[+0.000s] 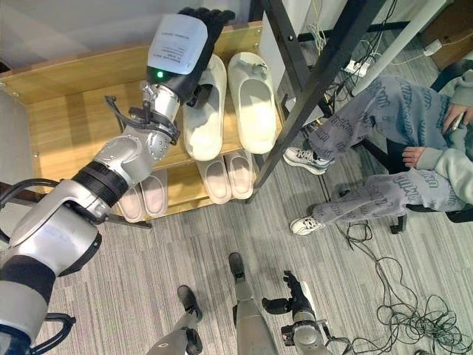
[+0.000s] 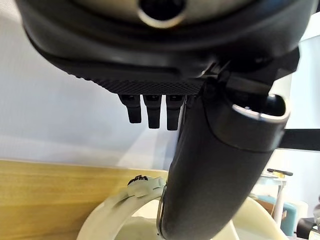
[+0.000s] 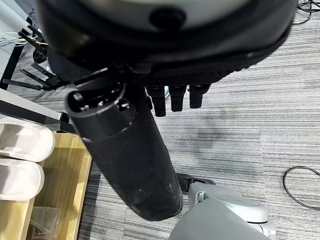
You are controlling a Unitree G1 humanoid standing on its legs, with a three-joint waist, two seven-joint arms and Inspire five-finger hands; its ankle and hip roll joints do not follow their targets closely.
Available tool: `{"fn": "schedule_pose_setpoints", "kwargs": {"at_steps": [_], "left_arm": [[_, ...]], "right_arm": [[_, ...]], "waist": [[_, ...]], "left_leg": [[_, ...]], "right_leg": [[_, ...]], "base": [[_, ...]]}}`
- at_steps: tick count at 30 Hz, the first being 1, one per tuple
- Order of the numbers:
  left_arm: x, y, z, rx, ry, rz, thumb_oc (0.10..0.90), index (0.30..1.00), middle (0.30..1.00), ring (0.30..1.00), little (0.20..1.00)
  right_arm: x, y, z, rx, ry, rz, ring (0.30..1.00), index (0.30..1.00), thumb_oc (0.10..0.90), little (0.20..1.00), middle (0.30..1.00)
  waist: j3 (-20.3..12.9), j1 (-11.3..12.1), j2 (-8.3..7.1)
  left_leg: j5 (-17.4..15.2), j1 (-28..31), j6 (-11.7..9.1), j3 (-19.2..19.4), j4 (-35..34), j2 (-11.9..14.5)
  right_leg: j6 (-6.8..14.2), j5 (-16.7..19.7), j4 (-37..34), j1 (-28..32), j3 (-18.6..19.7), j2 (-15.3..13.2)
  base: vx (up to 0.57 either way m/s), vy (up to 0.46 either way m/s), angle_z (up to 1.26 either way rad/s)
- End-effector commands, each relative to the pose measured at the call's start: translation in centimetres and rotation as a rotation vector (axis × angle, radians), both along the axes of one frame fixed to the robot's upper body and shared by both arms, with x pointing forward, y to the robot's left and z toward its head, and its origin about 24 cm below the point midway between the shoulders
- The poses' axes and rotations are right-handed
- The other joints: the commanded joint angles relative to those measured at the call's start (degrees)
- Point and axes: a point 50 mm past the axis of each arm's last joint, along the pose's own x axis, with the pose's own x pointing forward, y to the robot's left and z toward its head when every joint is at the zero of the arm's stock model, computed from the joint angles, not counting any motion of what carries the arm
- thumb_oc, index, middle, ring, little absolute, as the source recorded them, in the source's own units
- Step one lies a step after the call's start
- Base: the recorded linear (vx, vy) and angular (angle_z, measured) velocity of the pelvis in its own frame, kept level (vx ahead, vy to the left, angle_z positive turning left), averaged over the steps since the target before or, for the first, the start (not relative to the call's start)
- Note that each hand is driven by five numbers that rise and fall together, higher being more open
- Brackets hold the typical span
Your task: Arrange the slippers neatly on the shoe rack.
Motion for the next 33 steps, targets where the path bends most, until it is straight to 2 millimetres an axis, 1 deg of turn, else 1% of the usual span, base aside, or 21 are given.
{"fn": "schedule_pose_setpoints", "kwargs": {"at_steps": [1,2,6,8,11,12,16,20,22,23,26,29,33], "left_arm": [[-1.0,-2.5,4.8,-0.135,-0.077,-0.111,0.800,0.900,0.900,0.900,0.900],[-1.0,-2.5,4.8,-0.136,-0.077,-0.111,0.800,0.900,0.900,0.900,0.900],[-0.4,-3.5,2.6,-0.153,0.040,-0.116,0.800,0.900,0.900,0.900,0.900],[-0.2,-3.6,2.2,-0.143,0.055,-0.103,0.800,0.900,0.900,0.900,0.900],[0.0,-3.5,2.2,-0.141,0.068,-0.092,0.800,0.900,0.900,0.900,0.900],[-0.2,-3.4,3.2,-0.115,0.016,-0.083,0.800,0.900,0.900,0.900,0.900],[-0.4,-3.1,3.7,-0.080,-0.039,-0.064,0.800,0.900,0.900,0.900,0.900],[-0.6,-1.9,4.4,-0.042,-0.105,-0.029,0.800,0.900,0.900,0.900,0.900],[-0.7,-1.7,4.3,-0.051,-0.103,-0.030,0.800,0.900,0.900,0.900,0.900],[-1.0,-1.6,4.4,-0.074,-0.108,-0.056,0.800,0.900,0.900,0.900,0.900],[-1.3,-1.9,3.8,-0.159,-0.043,-0.137,0.800,0.900,0.900,0.900,0.900],[-1.5,-2.1,3.7,-0.198,-0.023,-0.170,0.800,0.900,0.900,0.900,0.900],[-1.8,-2.5,2.2,-0.255,0.056,-0.239,0.800,0.900,0.900,0.900,0.900]], "right_arm": [[0.3,-2.6,0.7,-0.027,-0.020,-0.079,0.900,0.900,0.800,0.900,0.900],[0.3,-2.7,0.7,-0.027,-0.019,-0.080,0.900,0.900,0.800,0.900,0.900],[0.5,-2.8,0.6,-0.029,-0.002,-0.096,0.900,0.900,0.800,0.900,0.900],[0.6,-2.9,0.6,-0.033,0.000,-0.101,0.900,0.900,0.800,0.900,0.900],[0.6,-2.8,0.5,-0.035,0.003,-0.100,0.900,0.900,0.800,0.900,0.900],[0.4,-3.0,0.4,-0.035,0.011,-0.104,0.900,0.900,0.800,0.900,0.900],[-0.2,-3.1,0.2,-0.035,0.021,-0.110,0.900,0.900,0.800,0.900,0.900],[-0.7,-3.3,0.0,-0.025,0.035,-0.132,0.900,0.900,0.800,0.900,0.900],[-0.7,-3.2,-0.1,-0.024,0.039,-0.134,0.900,0.900,0.800,0.900,0.900],[-0.9,-3.1,-0.3,-0.022,0.051,-0.139,0.900,0.900,0.800,0.900,0.900],[-1.1,-3.2,-0.5,-0.020,0.068,-0.157,0.900,0.900,0.800,0.900,0.900],[-1.2,-3.4,-0.6,-0.016,0.080,-0.174,0.900,0.900,0.800,0.900,0.900],[-1.5,-3.5,-0.7,-0.004,0.089,-0.204,0.900,0.900,0.800,0.900,0.900]], "waist": [[-0.6,2.1,3.44],[-0.7,2.1,3.46],[-1.0,2.4,3.58],[-1.0,2.5,3.67],[-1.0,2.5,3.74],[-1.2,2.6,3.77],[-1.4,2.8,3.67],[-1.8,3.3,3.80],[-1.8,3.3,3.83],[-1.9,3.7,3.92],[-2.1,4.0,4.00],[-2.3,4.3,4.15],[-2.5,4.7,4.38]], "left_leg": [[-3.5,0.3,-2.9,-7.6,-0.2,2.2],[-3.5,0.3,-2.9,-7.6,-0.2,2.2],[-3.2,0.3,-2.8,-7.7,-0.2,2.2],[-3.1,0.2,-2.8,-7.9,-0.2,2.2],[-3.0,0.1,-2.8,-7.9,-0.2,2.2],[-3.0,0.0,-2.8,-7.8,-0.2,2.2],[-3.0,0.2,-2.8,-7.8,-0.2,2.3],[-3.0,0.6,-2.8,-8.1,-0.2,2.3],[-3.1,0.7,-2.8,-8.2,-0.2,2.2],[-3.0,0.7,-2.8,-8.4,-0.2,2.2],[-3.0,0.8,-2.7,-8.6,-0.2,2.2],[-2.9,0.9,-2.7,-8.7,-0.2,2.0],[-2.8,1.1,-2.7,-8.9,-0.2,2.0]], "right_leg": [[4.2,-9.9,0.2,6.4,-5.7,0.4],[4.2,-9.9,0.2,6.4,-5.7,0.4],[4.0,-10.0,0.3,6.5,-5.8,0.5],[3.9,-9.9,0.3,6.4,-5.8,0.6],[3.9,-9.8,0.2,6.2,-5.8,0.5],[4.0,-9.7,0.1,6.2,-5.9,0.6],[4.0,-9.8,0.2,6.5,-6.0,0.6],[3.9,-10.2,0.2,7.1,-6.1,0.6],[3.9,-10.2,0.2,7.2,-6.1,0.6],[3.8,-10.2,0.2,7.3,-6.3,0.6],[3.8,-10.3,0.2,7.5,-6.6,0.6],[3.7,-10.2,0.2,7.6,-6.7,0.5],[3.6,-10.4,0.2,7.9,-6.8,0.6]], "base": [[0.00,0.000,0.00],[0.00,0.000,0.00],[-0.01,-0.024,0.00],[0.00,0.000,0.00],[0.00,0.000,0.00],[0.00,0.000,0.00],[0.00,0.000,0.00],[0.00,0.000,0.00],[0.00,0.000,0.00],[0.00,0.000,0.00],[0.00,-0.007,0.03],[0.00,-0.005,0.03],[0.00,-0.003,0.03]]}}
